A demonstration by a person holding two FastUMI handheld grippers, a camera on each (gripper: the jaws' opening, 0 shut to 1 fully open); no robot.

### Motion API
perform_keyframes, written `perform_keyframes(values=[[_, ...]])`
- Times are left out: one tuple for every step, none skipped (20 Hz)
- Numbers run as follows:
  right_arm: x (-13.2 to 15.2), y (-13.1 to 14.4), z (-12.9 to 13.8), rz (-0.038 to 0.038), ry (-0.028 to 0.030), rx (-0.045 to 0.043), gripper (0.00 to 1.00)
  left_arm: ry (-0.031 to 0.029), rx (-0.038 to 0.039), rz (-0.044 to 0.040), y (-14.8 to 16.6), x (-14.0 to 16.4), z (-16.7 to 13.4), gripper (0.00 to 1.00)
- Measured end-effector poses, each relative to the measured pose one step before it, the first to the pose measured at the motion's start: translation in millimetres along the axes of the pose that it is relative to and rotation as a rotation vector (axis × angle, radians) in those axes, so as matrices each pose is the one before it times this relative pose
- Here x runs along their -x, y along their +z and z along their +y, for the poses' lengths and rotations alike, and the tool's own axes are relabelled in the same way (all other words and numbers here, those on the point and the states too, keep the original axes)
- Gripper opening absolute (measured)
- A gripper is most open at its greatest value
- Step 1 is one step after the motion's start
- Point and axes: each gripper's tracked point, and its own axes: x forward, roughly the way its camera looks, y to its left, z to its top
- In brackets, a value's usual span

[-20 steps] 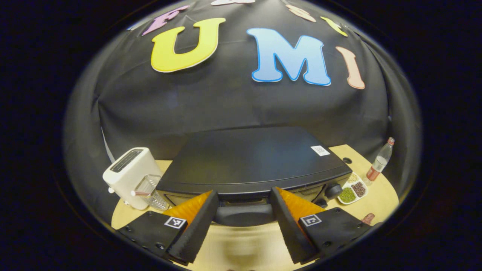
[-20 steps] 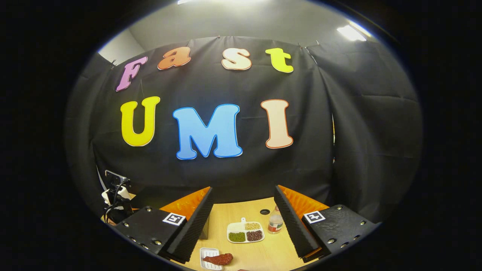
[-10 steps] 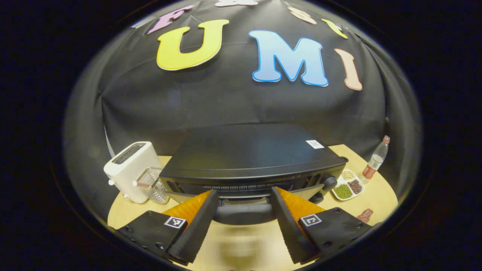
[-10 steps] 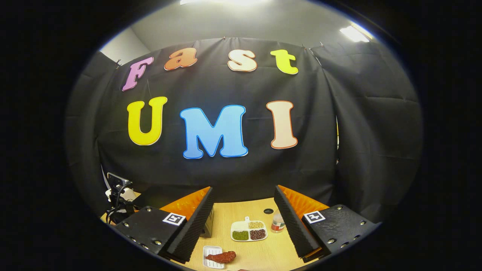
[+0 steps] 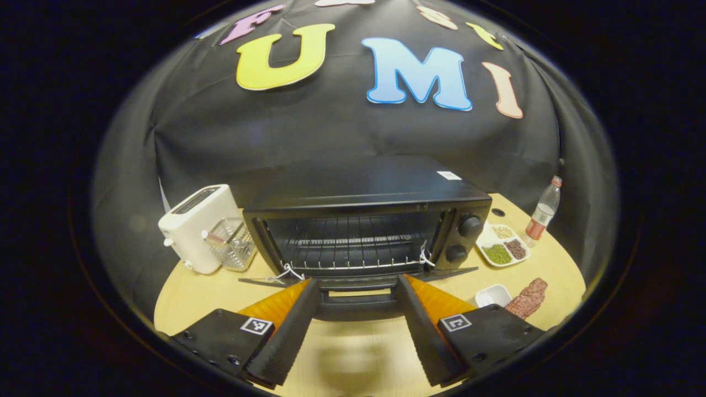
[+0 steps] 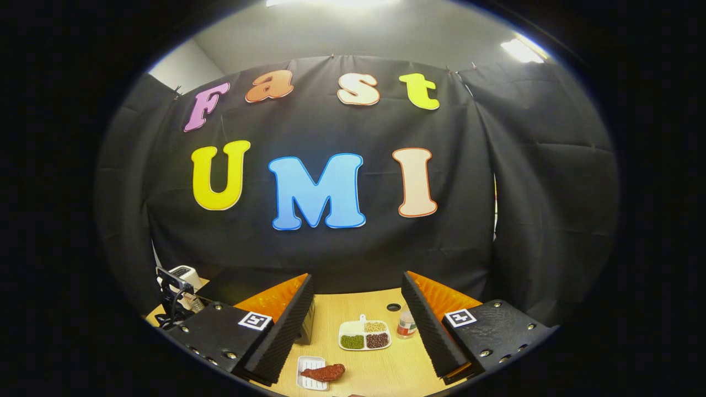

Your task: Open the electric oven with the left hand, put the food in, and close the electric oven.

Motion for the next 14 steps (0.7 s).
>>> perform_keyframes(values=[[2.43,-1.16,-0.15,0.00290,0.00208,-0.00127,0.98,-0.00087,-0.00089,0.00102,-2.82,1.46,0.13,0.95],[1.13,-0.09,0.39,0.00267,0.00239,-0.00330,0.98,-0.00143,-0.00400,0.00338,-4.52,1.31,-0.72,0.95],[1.53,-0.63,-0.63,0.00160,0.00049,-0.00253,0.98,-0.00234,-0.00834,-0.00043,-2.97,0.65,-0.51,0.95],[2.12,-0.43,-0.93,0.00132,-0.00071,-0.00027,0.98,-0.00270,-0.00945,0.00031,-4.64,0.83,-0.89,0.91],[1.31,0.12,-1.08,0.00185,-0.00130,0.00095,0.98,-0.00221,-0.00818,0.00325,-4.54,0.56,-0.54,0.93],[0.00,-0.76,-1.47,0.00121,-0.00140,0.00127,0.98,-0.00183,-0.00527,0.00607,-6.45,1.89,0.05,0.95],[1.23,-0.58,-1.14,0.00120,-0.00203,0.00192,0.98,-0.00181,-0.00019,0.01187,-7.23,0.63,-0.64,0.91],[0.43,0.12,-0.94,0.00289,-0.00217,0.00200,0.98,-0.00216,0.00091,0.01480,-8.98,0.53,-1.20,0.95],[0.41,-1.10,-0.34,0.00339,0.00060,0.00114,0.98,-0.00282,-0.00124,0.01700,-9.02,-0.76,-0.99,0.91],[1.14,-1.56,0.84,0.00295,0.00231,0.00105,0.98,-0.00252,0.00082,0.02238,-10.63,-0.09,-1.52,0.95],[0.83,-1.19,0.62,0.00362,0.00353,0.00051,0.98,-0.00235,0.00109,0.02266,-10.26,-2.37,-1.08,0.99],[-0.09,-0.65,0.92,0.00299,0.00377,0.00074,0.98,-0.00112,0.00724,0.02182,-11.06,-3.03,-0.84,0.99],[-0.54,-1.53,0.04,0.00287,0.00107,0.00268,0.98,0.00566,0.00889,0.02644,-9.45,-3.84,0.83,0.99],[0.04,-3.11,0.89,0.00281,0.00755,0.00788,0.98,0.01509,0.00615,0.01240,-4.34,-2.97,3.28,0.95]])
